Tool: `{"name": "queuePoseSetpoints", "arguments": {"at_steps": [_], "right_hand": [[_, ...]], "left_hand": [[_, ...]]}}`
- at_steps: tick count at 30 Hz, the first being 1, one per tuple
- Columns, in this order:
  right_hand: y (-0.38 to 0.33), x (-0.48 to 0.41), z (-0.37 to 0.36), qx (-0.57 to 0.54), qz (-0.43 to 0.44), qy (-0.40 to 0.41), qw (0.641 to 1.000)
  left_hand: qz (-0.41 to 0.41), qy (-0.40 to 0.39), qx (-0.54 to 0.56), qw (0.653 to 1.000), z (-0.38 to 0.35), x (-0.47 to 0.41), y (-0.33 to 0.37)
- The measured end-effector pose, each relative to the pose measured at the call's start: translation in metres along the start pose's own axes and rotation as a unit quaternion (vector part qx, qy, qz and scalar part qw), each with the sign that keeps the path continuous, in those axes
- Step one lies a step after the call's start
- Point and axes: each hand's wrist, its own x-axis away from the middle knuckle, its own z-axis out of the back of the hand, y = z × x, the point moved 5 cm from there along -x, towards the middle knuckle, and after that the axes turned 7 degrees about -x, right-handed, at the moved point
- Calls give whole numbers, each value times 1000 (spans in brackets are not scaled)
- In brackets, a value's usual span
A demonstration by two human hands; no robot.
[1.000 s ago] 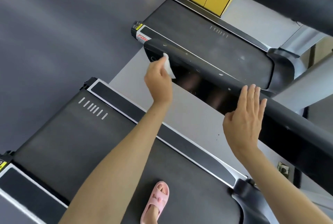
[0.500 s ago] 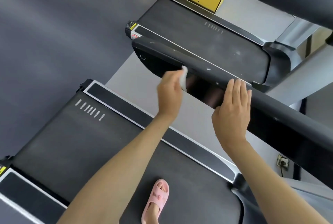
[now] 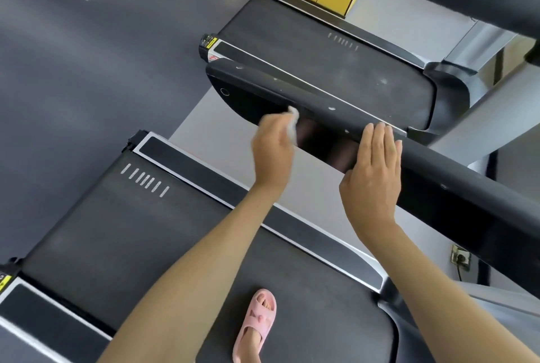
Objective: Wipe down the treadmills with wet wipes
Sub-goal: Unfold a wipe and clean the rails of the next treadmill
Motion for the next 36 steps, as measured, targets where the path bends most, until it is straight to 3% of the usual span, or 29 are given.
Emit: {"name": "queuePoseSetpoints", "arguments": {"at_steps": [2,3,7,10,12,16,18,24,29,34,36], "right_hand": [[-1,0,-1,-1,-9,-1,1000],[-1,0,-1,-4,-12,1,1000],[0,0,0,-9,-2,19,1000],[1,1,1,-21,3,32,999],[1,1,2,-28,0,30,999],[1,0,4,-38,-3,13,999],[1,0,4,-39,0,8,999],[14,-1,15,-38,50,-27,998],[51,12,36,-40,-2,-26,999],[67,26,38,-52,-16,-67,996],[68,24,39,-63,-13,-72,995]], "left_hand": [[154,82,2,985,10,-14,-19],[187,92,7,978,8,-19,-21],[154,46,46,986,-19,-3,14],[6,-69,47,996,-29,23,39],[-34,-81,44,995,-24,23,34],[196,39,28,979,2,-9,-6],[240,51,46,968,1,-20,-10],[191,-10,54,980,-33,22,51],[90,-118,33,988,-25,22,51],[200,-31,14,979,-3,-2,22],[194,-30,20,980,-21,3,38]]}}
